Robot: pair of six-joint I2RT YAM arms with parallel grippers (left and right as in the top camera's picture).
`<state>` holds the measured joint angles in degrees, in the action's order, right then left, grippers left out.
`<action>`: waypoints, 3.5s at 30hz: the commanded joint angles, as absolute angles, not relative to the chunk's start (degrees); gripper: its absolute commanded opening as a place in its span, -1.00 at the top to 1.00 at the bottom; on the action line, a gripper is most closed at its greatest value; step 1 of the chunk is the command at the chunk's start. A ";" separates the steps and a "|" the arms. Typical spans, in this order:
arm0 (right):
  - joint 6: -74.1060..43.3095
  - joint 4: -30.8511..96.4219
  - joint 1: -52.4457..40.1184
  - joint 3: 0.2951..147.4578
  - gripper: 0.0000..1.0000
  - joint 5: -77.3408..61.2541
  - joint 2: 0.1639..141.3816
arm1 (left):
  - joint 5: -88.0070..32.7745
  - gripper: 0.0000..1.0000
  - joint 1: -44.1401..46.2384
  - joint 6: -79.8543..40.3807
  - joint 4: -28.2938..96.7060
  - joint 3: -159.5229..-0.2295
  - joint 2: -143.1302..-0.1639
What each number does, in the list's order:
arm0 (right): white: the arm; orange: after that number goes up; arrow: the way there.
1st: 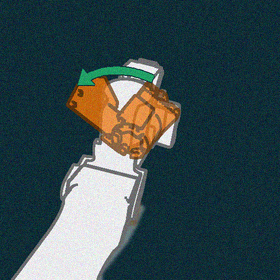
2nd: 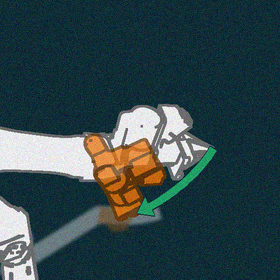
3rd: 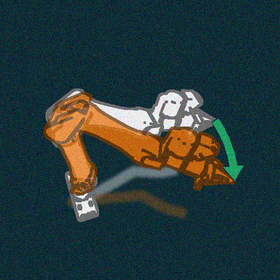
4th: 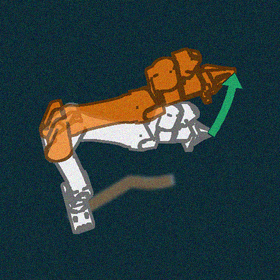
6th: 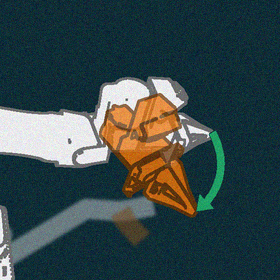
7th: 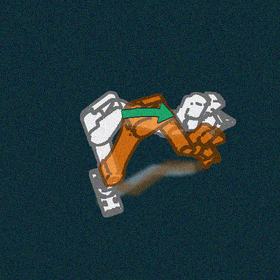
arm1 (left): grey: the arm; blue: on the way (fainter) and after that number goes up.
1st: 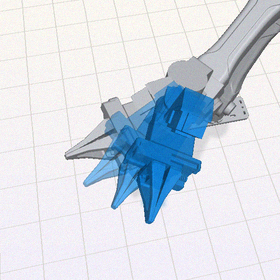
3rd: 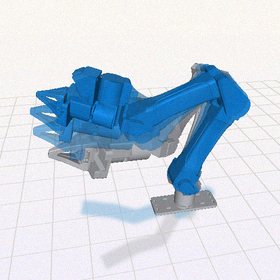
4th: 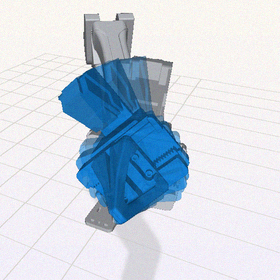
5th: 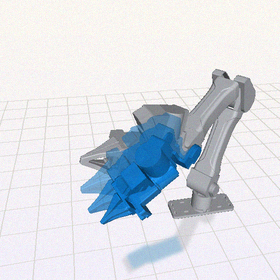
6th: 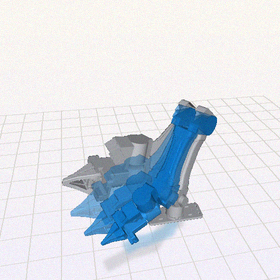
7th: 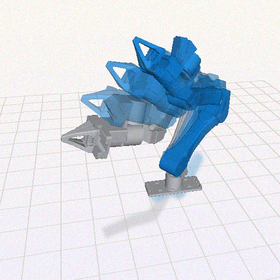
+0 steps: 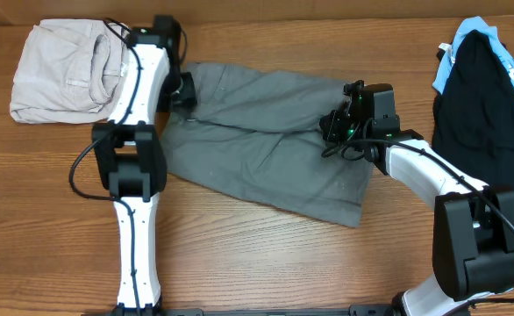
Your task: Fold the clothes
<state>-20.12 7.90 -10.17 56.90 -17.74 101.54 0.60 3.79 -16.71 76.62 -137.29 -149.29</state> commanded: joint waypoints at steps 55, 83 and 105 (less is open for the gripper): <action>-26.17 13.87 -6.26 59.29 0.92 15.68 86.50 | -3.55 0.92 13.08 -10.87 61.67 -158.30 -146.26; -22.57 30.72 -1.58 59.44 -1.00 -4.80 61.78 | -0.01 -1.00 14.63 -3.86 73.19 -158.56 -124.49; -47.53 64.45 -23.79 57.82 -1.00 0.78 46.44 | 2.98 -1.00 12.14 -7.94 96.79 -158.08 -115.20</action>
